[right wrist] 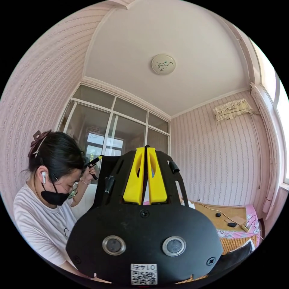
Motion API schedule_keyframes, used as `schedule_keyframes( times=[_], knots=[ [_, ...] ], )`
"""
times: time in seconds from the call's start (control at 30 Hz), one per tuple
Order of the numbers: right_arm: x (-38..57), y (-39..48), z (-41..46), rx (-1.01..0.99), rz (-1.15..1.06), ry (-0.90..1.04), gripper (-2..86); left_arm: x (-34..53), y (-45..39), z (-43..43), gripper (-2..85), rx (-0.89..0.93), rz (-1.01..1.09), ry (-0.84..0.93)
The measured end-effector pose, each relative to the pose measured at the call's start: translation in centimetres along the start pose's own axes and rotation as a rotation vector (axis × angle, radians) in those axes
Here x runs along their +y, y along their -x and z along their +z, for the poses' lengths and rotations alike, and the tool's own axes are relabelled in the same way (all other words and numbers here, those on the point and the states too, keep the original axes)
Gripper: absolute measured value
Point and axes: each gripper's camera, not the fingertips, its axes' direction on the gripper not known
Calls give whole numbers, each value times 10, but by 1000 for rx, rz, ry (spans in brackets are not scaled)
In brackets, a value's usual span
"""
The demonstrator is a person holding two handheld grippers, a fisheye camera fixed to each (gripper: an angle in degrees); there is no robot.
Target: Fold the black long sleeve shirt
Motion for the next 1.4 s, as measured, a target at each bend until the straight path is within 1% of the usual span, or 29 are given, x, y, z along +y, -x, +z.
schedule_keyframes(
  times=[0.03,0.1,0.17,0.23,0.3,0.4,0.47,0.53,0.57,0.6,0.63,0.7,0.73,0.77,0.83,0.87,0.93,1.0,1.03,1.07,1.1,1.17,1.2,1.23,1.27,1.3,1.33,1.37,1.4],
  knots=[
    [-7,7,-1,-43,-4,-6,4,-6,-1,-5,-10,-25,10,-8],
    [-19,19,3,-49,-35,-5,4,-16,-1,-10,-10,-41,31,-25],
    [-35,27,11,3,-95,-12,4,-27,1,-11,-10,-41,40,-42],
    [-43,18,24,21,-94,-11,4,-36,8,-1,-10,-47,48,-63],
    [-45,-3,45,50,-67,35,4,-35,20,21,-10,-48,30,-33],
    [-26,-67,99,125,40,200,4,-13,51,84,-10,-43,-64,110],
    [21,-139,156,220,159,410,4,17,73,134,-10,-56,-135,237],
    [77,-191,196,311,228,498,4,81,97,211,-10,-101,-230,432],
    [120,-224,216,372,312,523,4,101,101,231,-10,-113,-247,495],
    [140,-241,226,403,370,560,4,138,107,267,-10,-158,-266,611],
    [171,-272,241,463,480,632,4,162,111,292,-10,-183,-277,657],
    [181,-304,247,467,581,570,5,167,116,320,-10,-189,-264,659],
    [169,-317,247,452,599,487,5,157,120,329,-10,-218,-238,608],
    [147,-323,245,438,558,379,5,150,123,331,-10,-229,-226,563],
    [113,-323,238,372,457,221,6,123,135,328,-10,-218,-223,372],
    [98,-321,234,316,400,154,6,119,136,327,-10,-206,-217,343],
    [89,-316,234,260,306,145,6,122,136,324,-10,-174,-147,316],
    [102,-309,235,274,195,191,6,146,139,322,-10,-153,-136,356],
    [124,-308,236,291,158,245,6,172,145,322,-10,-127,-158,418],
    [155,-312,236,299,165,317,6,187,148,323,-10,-116,-178,459],
    [173,-315,235,299,178,352,6,222,155,322,-10,-100,-221,547],
    [263,-329,227,310,290,512,6,284,161,318,-10,-101,-263,697],
    [288,-332,225,317,321,568,6,329,163,313,-10,-104,-291,802],
    [342,-337,221,340,383,684,7,377,164,305,-10,-114,-331,903],
    [399,-341,216,366,455,800,7,401,165,299,-10,-114,-357,950],
    [427,-342,213,374,500,855,7,448,164,288,-10,-109,-404,1029],
    [481,-346,206,376,603,941,7,489,162,275,-9,-122,-411,1106],
    [529,-348,198,392,713,1019,7,508,162,268,-9,-141,-419,1142],
    [551,-348,194,398,768,1045,7,545,163,253,-9,-152,-475,1202]
  ],
)
